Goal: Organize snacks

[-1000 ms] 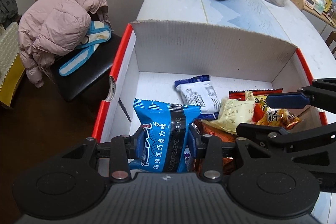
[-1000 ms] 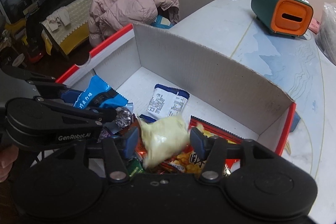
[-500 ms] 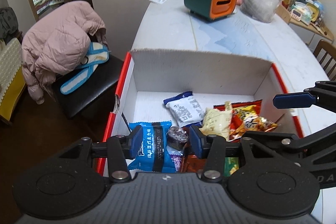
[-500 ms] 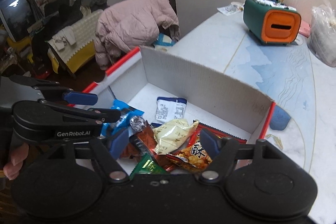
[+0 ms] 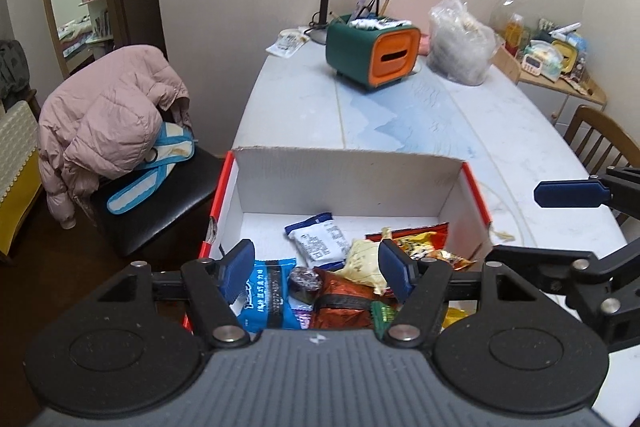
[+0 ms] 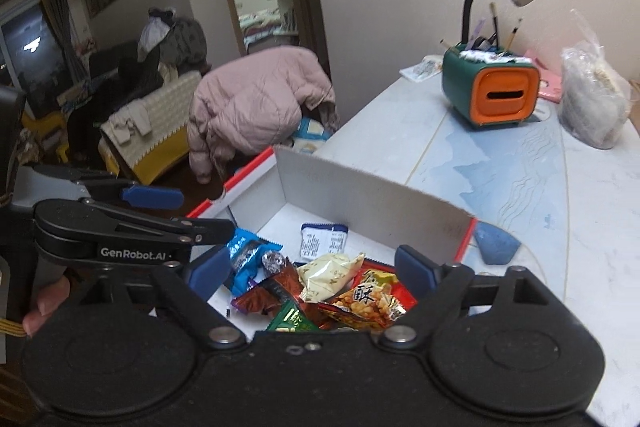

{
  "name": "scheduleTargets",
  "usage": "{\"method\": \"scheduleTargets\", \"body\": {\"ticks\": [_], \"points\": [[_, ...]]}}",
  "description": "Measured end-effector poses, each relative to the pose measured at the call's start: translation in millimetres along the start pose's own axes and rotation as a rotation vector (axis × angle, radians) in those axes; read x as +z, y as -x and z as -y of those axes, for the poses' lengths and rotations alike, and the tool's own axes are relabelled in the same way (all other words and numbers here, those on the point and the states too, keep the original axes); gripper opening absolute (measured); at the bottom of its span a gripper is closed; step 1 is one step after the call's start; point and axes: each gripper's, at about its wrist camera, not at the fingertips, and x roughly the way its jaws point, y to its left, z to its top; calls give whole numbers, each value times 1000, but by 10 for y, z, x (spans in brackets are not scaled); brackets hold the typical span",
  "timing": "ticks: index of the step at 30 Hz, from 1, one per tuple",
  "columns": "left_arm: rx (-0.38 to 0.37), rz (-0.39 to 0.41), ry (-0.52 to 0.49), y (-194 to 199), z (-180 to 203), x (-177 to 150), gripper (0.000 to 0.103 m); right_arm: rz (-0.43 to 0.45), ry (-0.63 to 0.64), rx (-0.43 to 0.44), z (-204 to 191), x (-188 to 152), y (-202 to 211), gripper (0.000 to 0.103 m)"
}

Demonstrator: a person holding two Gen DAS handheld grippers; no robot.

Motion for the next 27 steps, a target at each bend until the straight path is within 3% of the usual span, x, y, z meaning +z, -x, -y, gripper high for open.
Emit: {"method": "scheduleTargets", "body": {"ticks": [8, 15, 18, 27], "points": [[-32, 51, 3, 208, 95, -2, 77, 79, -50, -29, 91, -90, 298, 103], [-67, 80, 5, 293, 152, -47, 78, 134, -115, -72, 151, -180, 422, 103], [-72, 74, 17, 297, 168, -75, 88, 151, -139, -88, 161, -241, 450, 103], [-85, 50, 48, 369, 170, -161, 89, 198, -153, -146, 12, -433, 570, 103]]}}
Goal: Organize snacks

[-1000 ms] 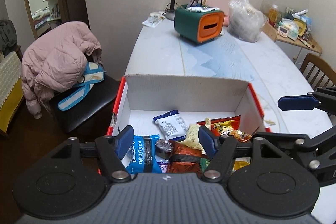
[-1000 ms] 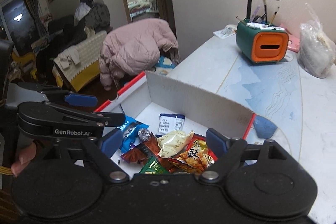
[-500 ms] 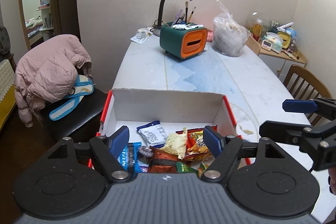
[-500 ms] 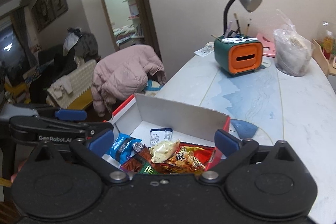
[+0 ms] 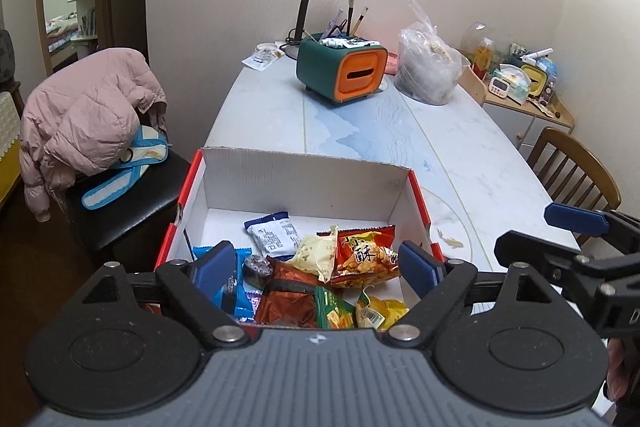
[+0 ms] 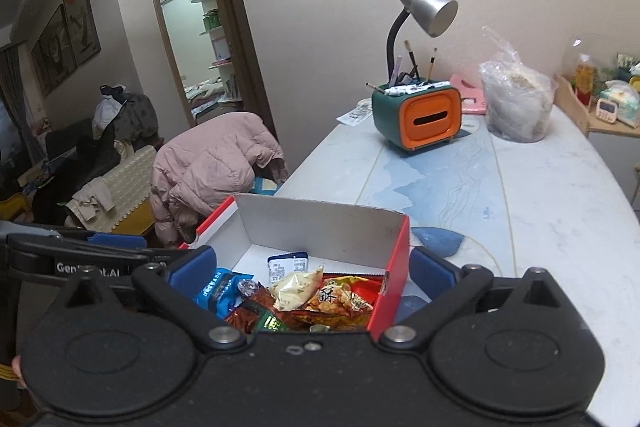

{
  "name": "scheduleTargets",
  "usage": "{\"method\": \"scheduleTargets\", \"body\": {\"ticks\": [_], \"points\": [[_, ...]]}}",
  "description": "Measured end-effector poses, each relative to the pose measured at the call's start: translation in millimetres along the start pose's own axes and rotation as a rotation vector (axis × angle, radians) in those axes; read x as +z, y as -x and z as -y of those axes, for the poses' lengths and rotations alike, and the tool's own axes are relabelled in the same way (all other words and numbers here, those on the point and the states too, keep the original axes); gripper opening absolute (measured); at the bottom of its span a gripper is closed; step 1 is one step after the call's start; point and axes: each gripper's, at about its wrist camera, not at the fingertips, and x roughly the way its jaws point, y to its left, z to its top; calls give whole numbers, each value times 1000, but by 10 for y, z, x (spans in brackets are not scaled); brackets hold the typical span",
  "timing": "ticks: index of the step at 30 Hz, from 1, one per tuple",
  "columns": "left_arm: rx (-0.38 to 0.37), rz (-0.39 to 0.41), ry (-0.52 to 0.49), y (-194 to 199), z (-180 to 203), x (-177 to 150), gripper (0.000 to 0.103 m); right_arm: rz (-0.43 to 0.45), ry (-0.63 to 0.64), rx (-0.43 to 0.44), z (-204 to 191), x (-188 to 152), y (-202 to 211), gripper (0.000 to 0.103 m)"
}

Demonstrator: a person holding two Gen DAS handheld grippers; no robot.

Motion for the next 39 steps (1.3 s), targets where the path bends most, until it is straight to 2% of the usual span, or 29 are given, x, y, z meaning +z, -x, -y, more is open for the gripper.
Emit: {"method": "scheduleTargets", "body": {"ticks": [16, 39], "points": [[26, 23, -3, 172, 66, -68, 89, 44, -36, -62, -56, -89, 193, 103], [58, 39, 7, 321, 190, -173, 89, 40, -48, -78, -135, -179, 286, 103]]}}
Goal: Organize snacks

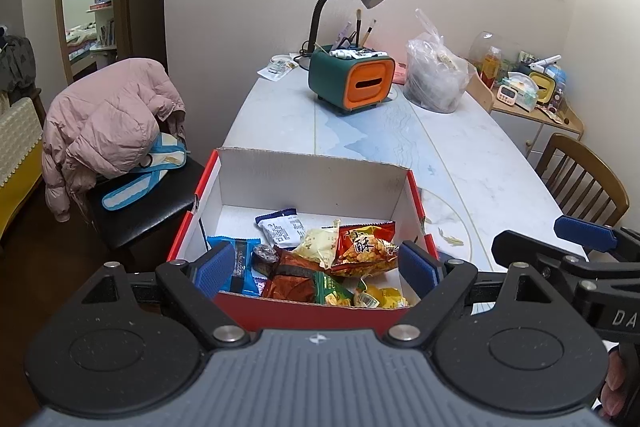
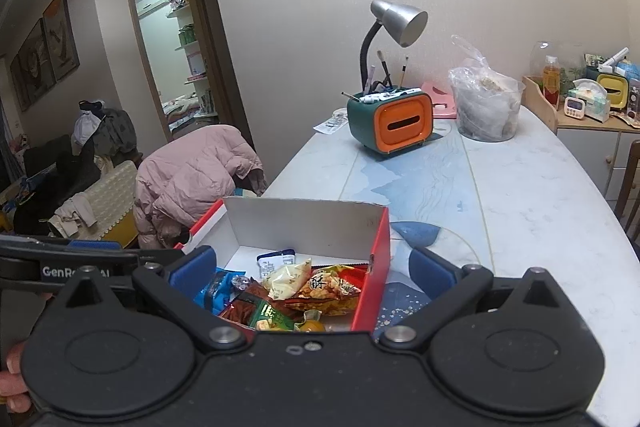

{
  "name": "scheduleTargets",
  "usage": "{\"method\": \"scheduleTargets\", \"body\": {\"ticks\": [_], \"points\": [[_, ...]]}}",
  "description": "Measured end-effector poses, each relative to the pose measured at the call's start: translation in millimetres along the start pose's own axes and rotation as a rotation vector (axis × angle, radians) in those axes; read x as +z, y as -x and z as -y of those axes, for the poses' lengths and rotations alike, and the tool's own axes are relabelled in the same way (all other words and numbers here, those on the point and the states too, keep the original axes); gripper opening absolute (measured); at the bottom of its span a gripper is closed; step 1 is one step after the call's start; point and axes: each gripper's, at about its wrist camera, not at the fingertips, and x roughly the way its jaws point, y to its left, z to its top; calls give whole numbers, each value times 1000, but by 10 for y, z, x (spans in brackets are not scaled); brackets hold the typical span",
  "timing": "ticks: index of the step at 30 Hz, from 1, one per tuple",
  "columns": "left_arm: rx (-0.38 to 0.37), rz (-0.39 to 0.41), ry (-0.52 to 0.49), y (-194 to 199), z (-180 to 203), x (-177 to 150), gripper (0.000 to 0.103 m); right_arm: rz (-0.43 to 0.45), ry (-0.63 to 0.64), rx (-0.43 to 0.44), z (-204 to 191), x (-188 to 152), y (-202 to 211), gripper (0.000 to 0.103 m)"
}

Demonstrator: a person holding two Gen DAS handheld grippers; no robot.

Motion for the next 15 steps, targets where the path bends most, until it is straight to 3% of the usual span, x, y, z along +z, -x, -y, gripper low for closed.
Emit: {"method": "scheduleTargets", "body": {"ticks": [15], "points": [[33, 5, 8, 36, 12, -45, 89, -9, 5, -1, -15, -14, 9, 103]]}}
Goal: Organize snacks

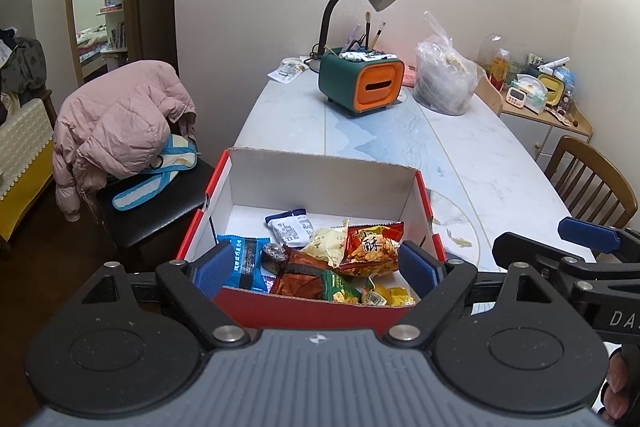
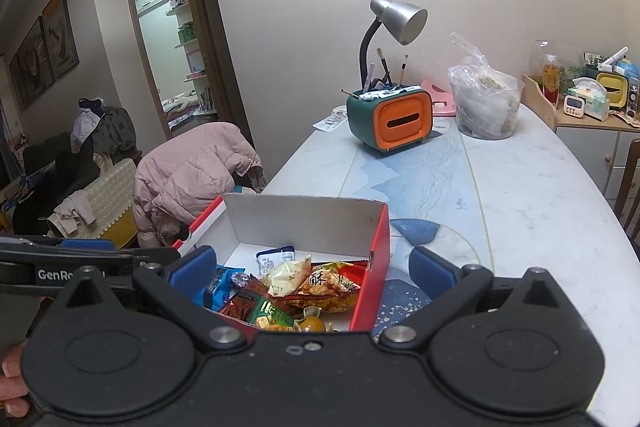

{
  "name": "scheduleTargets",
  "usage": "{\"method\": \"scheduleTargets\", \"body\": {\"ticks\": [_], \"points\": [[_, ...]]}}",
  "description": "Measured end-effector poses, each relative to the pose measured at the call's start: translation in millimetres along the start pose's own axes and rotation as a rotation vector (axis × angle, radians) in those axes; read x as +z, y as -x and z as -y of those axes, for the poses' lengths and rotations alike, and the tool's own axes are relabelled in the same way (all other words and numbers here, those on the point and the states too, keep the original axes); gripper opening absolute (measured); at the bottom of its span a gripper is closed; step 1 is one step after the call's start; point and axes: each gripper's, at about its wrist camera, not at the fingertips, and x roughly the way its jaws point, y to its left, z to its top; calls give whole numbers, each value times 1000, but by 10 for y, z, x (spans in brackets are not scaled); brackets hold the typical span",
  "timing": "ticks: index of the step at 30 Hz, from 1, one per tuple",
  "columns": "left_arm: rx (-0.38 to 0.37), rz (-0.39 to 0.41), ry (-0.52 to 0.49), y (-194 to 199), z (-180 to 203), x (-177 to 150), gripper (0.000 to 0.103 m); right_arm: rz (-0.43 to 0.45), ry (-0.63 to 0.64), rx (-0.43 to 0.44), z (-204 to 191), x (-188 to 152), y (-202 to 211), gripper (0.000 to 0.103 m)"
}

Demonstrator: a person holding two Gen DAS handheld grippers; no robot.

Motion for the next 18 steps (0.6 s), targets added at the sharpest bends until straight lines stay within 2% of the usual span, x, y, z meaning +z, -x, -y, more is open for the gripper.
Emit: {"method": "scheduleTargets", "body": {"ticks": [18], "points": [[18, -24, 19, 7, -2, -47, 89, -15, -7, 2, 40, -18, -3, 103]]}}
